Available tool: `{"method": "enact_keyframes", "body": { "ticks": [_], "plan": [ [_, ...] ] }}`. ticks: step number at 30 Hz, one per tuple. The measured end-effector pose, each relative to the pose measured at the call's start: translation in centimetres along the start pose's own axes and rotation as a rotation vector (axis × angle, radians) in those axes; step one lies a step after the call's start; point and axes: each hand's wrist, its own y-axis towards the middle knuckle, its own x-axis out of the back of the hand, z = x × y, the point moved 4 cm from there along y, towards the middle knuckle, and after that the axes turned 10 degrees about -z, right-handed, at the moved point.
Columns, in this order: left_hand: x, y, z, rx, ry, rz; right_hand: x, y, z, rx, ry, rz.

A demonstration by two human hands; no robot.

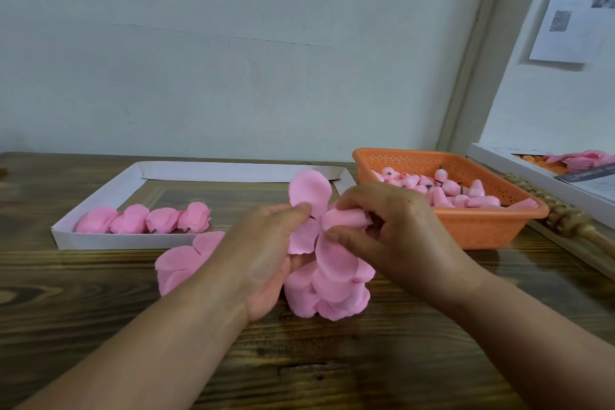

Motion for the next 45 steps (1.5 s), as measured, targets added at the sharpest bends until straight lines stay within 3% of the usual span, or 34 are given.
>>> {"method": "enact_keyframes", "body": {
  "ticks": [7, 19, 23, 25, 28, 39, 45],
  "plan": [
    [-0.1, 0.0, -0.1, -0.104, 0.222, -0.036, -0.5, -0.2, 0.7, 0.012, -0.029, 0.128],
    [-0.4, -0.7, 0.4, -0.159, 0.353, 0.096, 0.0, 0.5, -0.8, -0.235, -0.001, 0.062],
    [-0.2, -0.9, 0.1, -0.157, 0.346, 0.128, 0.0, 0.7, -0.9, -0.261, 0.037, 0.143],
    [-0.1, -1.0, -0.1, -0.162, 0.339, 0.126, 0.2, 0.5, -1.1, -0.306, 0.079, 0.074],
    [0.2, -1.0, 0.2, -0.145, 0.309, 0.080, 0.6, 0.0, -0.7, -0.225, -0.036, -0.086],
    [0.4, -0.7, 1.7, -0.028, 0.129, -0.043, -2.5, -2.0, 1.2, -0.003, -0.052, -0.076],
    [0.5, -0.6, 1.4, -0.050, 0.095, -0.016, -2.5, -2.6, 0.7, -0.061, -0.020, -0.165]
  ]
}}
